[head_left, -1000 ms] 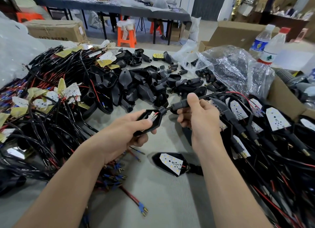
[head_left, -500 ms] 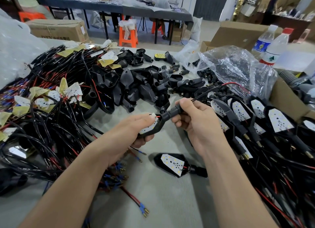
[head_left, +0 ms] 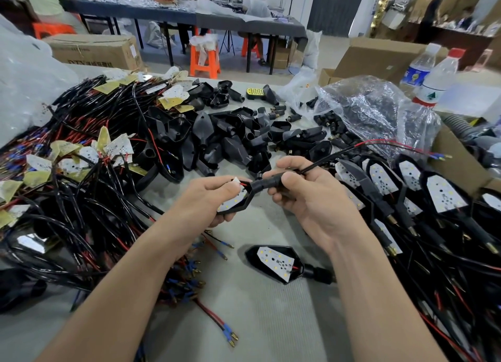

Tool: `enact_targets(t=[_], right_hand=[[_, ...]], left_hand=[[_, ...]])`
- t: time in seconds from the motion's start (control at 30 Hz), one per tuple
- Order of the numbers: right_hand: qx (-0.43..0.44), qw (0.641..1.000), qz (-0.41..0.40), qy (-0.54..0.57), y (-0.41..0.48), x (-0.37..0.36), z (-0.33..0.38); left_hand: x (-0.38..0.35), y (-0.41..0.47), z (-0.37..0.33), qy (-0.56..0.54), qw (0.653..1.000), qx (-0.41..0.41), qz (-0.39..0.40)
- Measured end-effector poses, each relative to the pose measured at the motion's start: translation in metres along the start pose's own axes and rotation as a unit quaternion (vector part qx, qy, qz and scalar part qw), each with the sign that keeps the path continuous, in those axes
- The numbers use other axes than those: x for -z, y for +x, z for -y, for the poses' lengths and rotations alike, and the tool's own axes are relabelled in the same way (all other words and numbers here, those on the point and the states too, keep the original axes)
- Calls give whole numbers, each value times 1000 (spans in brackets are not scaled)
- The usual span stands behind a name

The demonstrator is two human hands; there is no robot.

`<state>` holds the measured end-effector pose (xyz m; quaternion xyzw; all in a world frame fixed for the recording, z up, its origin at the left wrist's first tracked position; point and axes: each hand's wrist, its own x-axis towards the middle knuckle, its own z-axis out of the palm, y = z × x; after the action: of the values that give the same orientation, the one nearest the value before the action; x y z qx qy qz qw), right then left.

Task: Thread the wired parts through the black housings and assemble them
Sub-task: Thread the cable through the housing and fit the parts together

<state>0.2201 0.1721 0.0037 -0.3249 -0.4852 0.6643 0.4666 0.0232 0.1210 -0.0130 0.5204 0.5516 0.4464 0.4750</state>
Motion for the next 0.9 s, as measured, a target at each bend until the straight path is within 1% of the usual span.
enact_targets(t=[0.1, 0.23, 0.37, 0.5, 0.6, 0.73, 0.83, 0.9], right_hand=[[-3, 1000, 17, -8, -1, 3, 2], [0, 998, 34, -48, -3, 3, 2], [3, 999, 36, -6, -2, -3, 1], [4, 998, 60, -21, -3, -5, -2], [-8, 997, 68, -36, -3, -3, -2], [-19, 996, 86, -13, -5, -2, 0], [-18, 995, 99, -23, -6, -4, 1], [-18, 995, 94, -34, -6, -7, 0]], left_hand=[[-4, 0, 2, -2, 1000, -5, 1], [-3, 1, 3, 43, 999, -16, -27], [-3, 0, 1, 39, 998, -25, -36], [-6, -1, 1, 19, 998, -33, -58], [-6, -1, 0, 18, 999, -15, -31], [-1, 0, 1, -13, 1000, 0, 12], [1, 0, 1, -18, 1000, 9, 6], [0, 0, 2, -4, 1000, 12, -7]])
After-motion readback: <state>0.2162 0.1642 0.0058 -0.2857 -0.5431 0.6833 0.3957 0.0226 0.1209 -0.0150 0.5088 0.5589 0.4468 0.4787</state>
